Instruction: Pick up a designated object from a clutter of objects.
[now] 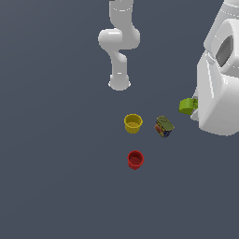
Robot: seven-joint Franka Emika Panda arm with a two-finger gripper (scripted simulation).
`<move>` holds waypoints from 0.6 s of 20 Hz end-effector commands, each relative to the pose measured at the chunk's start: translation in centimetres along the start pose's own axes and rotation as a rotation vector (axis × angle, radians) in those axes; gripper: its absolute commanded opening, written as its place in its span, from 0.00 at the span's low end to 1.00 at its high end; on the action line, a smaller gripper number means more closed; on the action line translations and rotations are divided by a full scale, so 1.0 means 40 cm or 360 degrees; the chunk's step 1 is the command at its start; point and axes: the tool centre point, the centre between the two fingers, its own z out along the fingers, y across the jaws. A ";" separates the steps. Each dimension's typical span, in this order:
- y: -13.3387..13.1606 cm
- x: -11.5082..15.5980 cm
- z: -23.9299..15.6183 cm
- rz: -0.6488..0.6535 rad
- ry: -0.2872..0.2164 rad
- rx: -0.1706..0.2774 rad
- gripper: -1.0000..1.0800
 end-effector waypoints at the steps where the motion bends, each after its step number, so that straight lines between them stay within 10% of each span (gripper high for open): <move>1: 0.005 0.009 -0.013 0.0000 -0.0001 0.0000 0.00; 12: 0.015 0.024 -0.033 -0.0001 -0.0001 0.0000 0.00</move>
